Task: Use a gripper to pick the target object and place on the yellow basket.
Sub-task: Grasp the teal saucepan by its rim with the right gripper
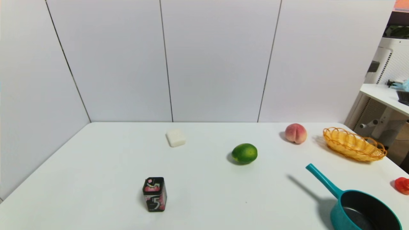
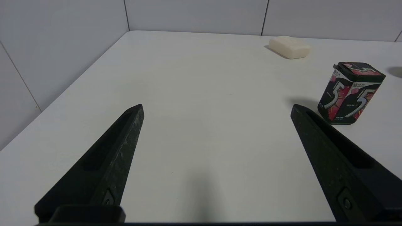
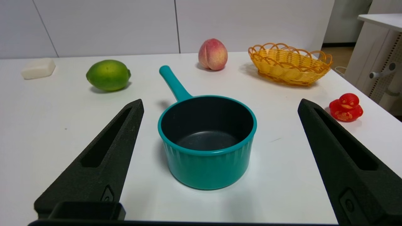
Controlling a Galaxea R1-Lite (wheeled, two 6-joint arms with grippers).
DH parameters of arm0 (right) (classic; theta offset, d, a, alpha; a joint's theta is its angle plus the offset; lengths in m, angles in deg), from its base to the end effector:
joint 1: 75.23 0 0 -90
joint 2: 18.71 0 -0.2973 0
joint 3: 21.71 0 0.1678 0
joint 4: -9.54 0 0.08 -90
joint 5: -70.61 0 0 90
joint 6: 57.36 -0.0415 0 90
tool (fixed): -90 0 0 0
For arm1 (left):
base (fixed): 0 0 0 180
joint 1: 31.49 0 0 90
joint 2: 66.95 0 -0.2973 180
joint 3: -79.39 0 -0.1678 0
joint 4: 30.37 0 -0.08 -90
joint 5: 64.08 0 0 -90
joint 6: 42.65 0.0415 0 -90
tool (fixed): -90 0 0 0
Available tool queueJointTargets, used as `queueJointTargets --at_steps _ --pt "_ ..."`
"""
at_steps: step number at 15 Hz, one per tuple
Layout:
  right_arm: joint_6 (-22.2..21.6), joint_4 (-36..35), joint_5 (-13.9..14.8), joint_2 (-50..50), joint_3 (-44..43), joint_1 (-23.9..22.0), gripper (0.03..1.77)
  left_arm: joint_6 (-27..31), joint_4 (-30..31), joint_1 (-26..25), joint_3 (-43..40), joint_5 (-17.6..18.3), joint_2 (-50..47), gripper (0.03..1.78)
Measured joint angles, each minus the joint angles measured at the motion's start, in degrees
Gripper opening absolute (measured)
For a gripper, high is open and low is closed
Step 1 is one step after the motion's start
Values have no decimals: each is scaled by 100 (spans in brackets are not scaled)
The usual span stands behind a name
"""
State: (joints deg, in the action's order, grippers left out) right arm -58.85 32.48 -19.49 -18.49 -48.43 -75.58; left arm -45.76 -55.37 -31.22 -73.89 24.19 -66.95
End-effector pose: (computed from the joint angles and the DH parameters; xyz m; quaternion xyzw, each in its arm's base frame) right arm -0.0259 0.0002 0.0836 0.0129 -0.0311 -0.0018 0.9994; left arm -0.0260 0.0014 0.0791 -0.0274 -0.0153 0.0123 0.9994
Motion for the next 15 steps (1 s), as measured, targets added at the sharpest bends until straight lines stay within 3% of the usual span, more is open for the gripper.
queueJointTargets --at_steps 4,8,10,15 --pt "160 29 -84 1019 -694 -5 169 -2 0 0 0 0 0 169" --pt "674 522 -111 2990 -2932 -5 169 -2 0 0 0 0 0 169" --pt "1002 1392 -111 3919 -4300 -5 169 -2 0 0 0 0 0 169" --pt "1642 5409 -32 6005 -6910 -49 169 -2 0 0 0 0 0 169"
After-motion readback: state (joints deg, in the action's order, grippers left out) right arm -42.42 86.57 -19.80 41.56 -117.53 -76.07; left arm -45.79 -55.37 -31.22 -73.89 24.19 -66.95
